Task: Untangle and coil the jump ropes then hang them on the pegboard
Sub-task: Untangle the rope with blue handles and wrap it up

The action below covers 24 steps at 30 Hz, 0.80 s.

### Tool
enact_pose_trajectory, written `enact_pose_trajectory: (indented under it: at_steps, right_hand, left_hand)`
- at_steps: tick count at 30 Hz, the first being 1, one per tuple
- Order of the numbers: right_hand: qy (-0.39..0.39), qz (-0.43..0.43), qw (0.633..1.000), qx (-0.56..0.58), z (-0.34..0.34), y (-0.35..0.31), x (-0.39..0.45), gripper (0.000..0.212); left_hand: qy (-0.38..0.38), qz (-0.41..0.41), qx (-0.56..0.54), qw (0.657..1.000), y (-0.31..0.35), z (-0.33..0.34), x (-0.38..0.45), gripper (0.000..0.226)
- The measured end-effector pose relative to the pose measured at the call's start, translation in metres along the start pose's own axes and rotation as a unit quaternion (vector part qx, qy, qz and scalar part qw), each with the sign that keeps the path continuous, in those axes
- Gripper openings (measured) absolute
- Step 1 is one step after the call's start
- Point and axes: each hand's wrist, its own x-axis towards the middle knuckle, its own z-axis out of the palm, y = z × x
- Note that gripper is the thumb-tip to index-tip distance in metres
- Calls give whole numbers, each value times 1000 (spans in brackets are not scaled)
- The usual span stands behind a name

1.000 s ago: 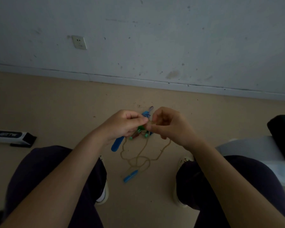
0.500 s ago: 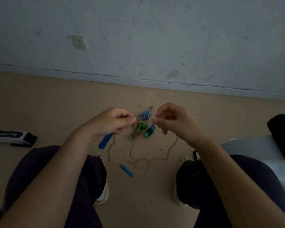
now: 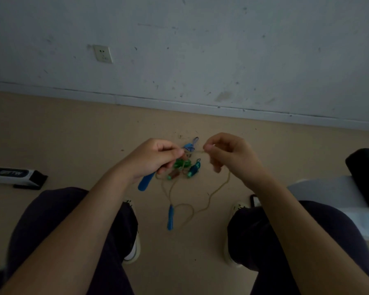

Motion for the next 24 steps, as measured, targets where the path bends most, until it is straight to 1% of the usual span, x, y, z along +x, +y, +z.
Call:
enact_pose_trajectory:
  at_steps: [2, 4, 6, 9, 11, 13, 17, 19, 21, 23, 24]
  right_hand:
    - [-61, 10, 998, 22, 11, 1, -2, 22]
    - [-94, 14, 995, -12, 22, 4, -3, 30]
    - [-85, 11, 996, -38, 24, 4, -2, 30]
    - [-24, 6, 998, -57, 8, 4, 2, 25]
    - [3, 13, 998, -55, -3, 6, 3, 23]
    - [-5, 11, 998, -54, -4, 7, 2, 22]
    - [-80, 28, 996, -2, 15, 7, 0, 31]
    - [-95, 35, 995, -17, 24, 9, -1, 34]
    - [-88, 27, 995, -45, 25, 9, -1, 31]
    - [-59, 22, 996, -55, 16, 8, 1, 26]
    - [-38, 20, 997, -59, 10, 7, 2, 28]
  left_hand:
    - [-11, 1, 7, 1000, 1, 7, 0, 18]
    - [-23, -9, 5, 1000, 2, 11, 1, 18]
    - [-27, -24, 0, 999, 3, 10, 2, 18]
    - [-16, -25, -1, 1000, 2, 1, 1, 19]
    - [2, -23, -3, 1000, 1, -4, 0, 19]
    - [9, -22, -3, 1000, -1, -6, 0, 19]
    - [-12, -16, -6, 1000, 1, 8, -1, 18]
    - [-27, -17, -9, 999, 2, 15, 0, 21]
    - [-28, -23, 2, 999, 4, 14, 0, 22]
    - [-12, -23, 19, 999, 4, 7, 0, 20]
    - [1, -22, 21, 1000, 3, 2, 0, 19]
